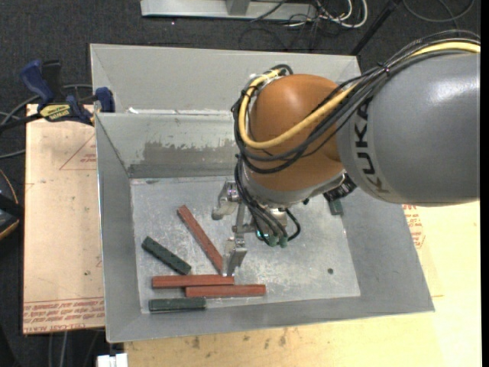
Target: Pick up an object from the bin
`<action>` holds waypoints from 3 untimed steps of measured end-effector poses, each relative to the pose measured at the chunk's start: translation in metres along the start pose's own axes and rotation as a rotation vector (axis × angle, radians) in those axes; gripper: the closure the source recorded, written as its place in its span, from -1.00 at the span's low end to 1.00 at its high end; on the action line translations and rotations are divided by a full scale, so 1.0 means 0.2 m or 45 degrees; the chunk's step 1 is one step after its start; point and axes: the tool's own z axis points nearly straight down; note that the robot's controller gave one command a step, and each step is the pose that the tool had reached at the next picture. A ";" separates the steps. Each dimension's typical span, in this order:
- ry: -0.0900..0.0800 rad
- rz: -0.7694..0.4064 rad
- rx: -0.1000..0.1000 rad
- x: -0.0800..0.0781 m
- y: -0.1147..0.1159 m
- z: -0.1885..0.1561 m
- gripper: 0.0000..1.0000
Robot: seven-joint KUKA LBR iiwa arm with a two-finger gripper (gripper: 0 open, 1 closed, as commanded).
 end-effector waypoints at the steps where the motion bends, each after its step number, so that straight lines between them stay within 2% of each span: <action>1: -0.010 0.004 -0.001 -0.01 0.00 -0.02 -1.00; 2: -0.016 0.058 -0.004 -0.02 0.13 0.36 -1.00; 3: -0.005 0.303 0.000 0.03 0.26 0.41 -1.00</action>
Offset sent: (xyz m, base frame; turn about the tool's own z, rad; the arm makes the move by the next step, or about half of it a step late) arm 0.0015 0.0549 -0.1550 0.0917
